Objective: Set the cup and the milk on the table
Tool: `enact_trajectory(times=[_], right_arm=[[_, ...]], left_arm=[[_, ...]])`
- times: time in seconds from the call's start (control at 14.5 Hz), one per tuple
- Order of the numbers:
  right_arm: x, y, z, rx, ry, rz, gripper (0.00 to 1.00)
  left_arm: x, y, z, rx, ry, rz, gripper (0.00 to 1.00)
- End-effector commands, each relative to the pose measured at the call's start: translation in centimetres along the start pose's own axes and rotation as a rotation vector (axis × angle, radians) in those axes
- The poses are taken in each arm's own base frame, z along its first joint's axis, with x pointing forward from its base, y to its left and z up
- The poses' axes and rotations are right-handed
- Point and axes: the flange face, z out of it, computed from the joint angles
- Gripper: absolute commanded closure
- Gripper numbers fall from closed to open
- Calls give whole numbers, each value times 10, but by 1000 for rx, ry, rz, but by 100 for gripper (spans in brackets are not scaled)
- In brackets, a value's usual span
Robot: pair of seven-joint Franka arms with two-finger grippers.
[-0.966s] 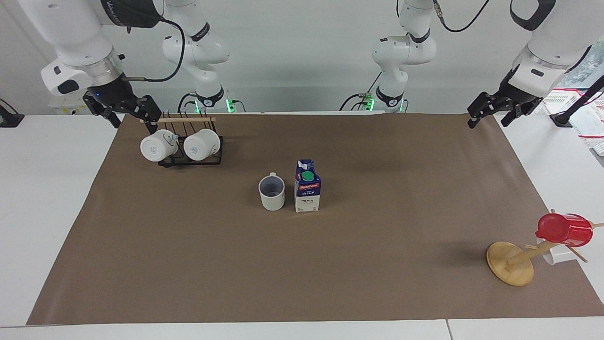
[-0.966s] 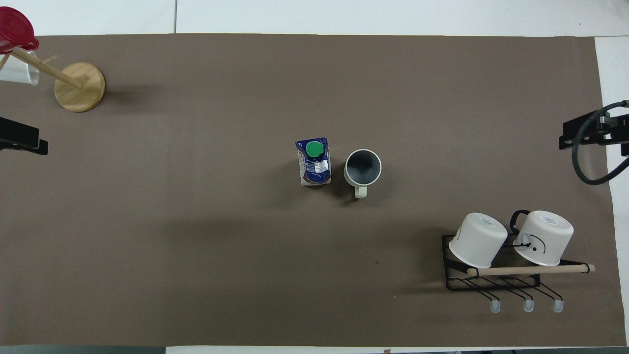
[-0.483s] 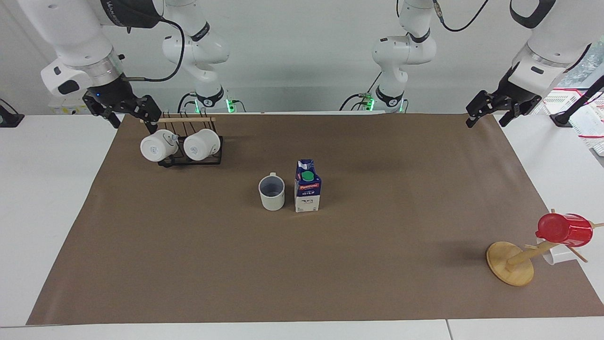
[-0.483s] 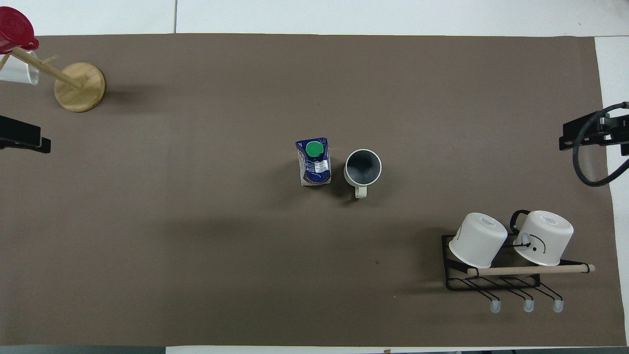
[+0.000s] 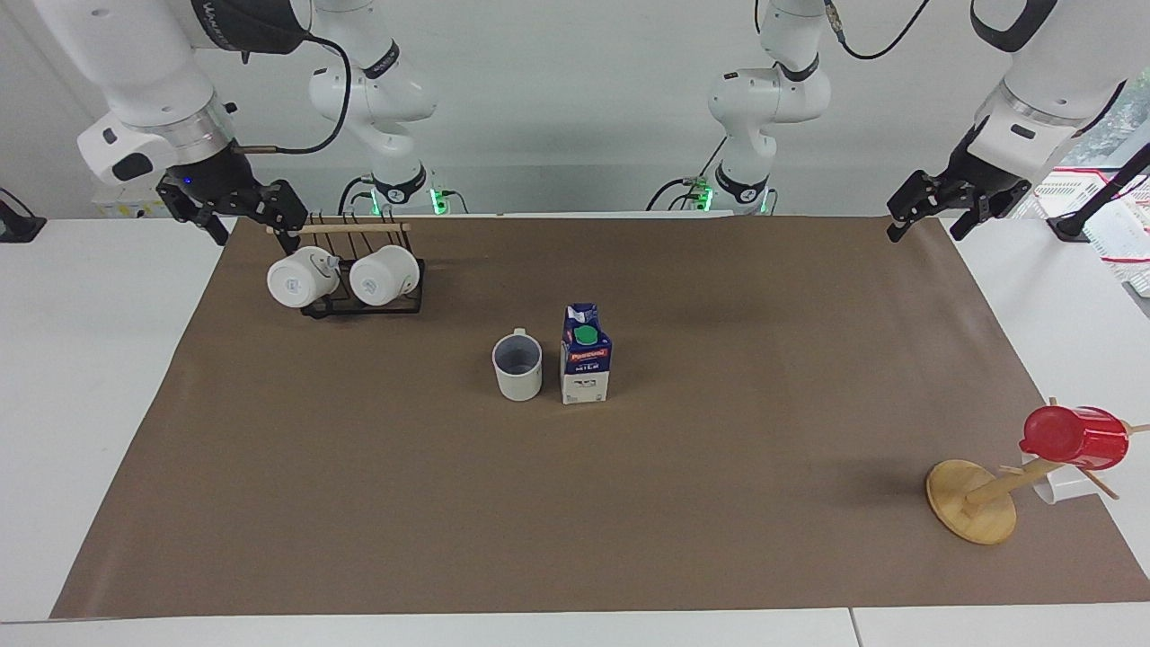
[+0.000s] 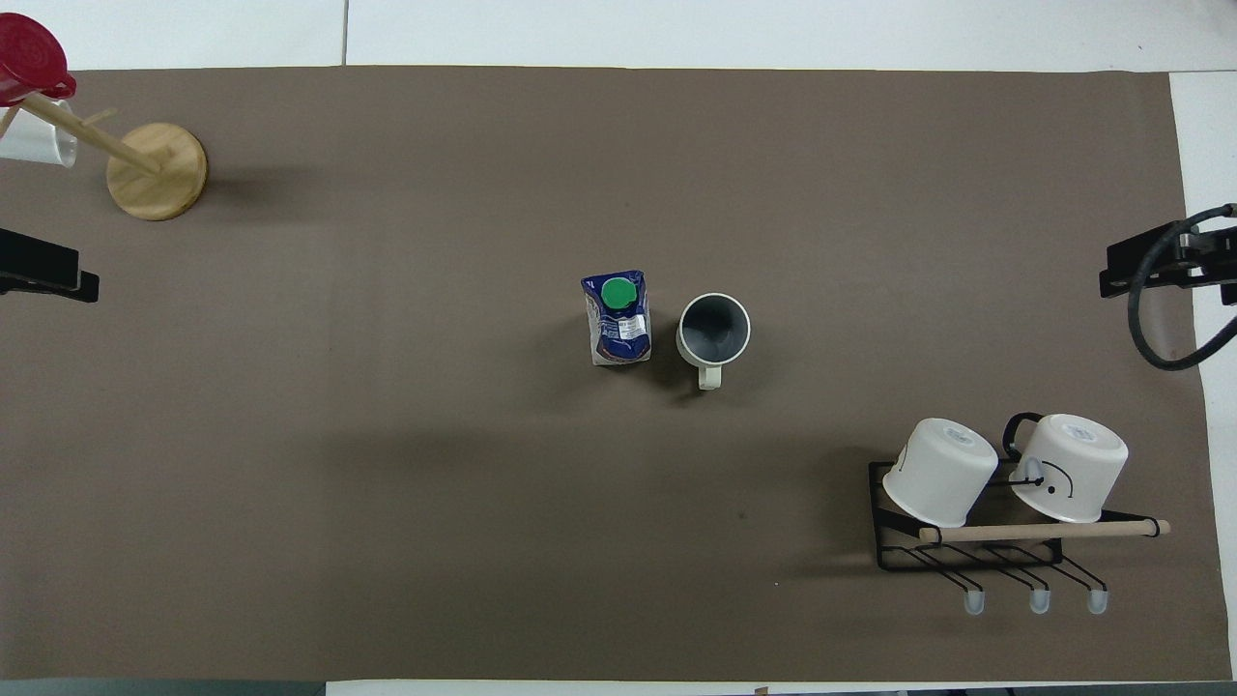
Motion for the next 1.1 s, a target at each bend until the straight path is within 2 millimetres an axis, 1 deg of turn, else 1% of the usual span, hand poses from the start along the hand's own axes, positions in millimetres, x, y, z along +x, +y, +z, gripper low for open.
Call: enact_trajectory(times=[0.0,0.62,1.03], right_arm=[[-7,4,1,-5,-4,-17,0],[-7,5,1,-5,-3,-15,0],[-7,5,1,-5,-3,-15,0]], left_arm=[[-10,-1,0,14,7,24,0],[-9,2,-1,19,17,33,0],[-13,1,-4,18,14,26,0]])
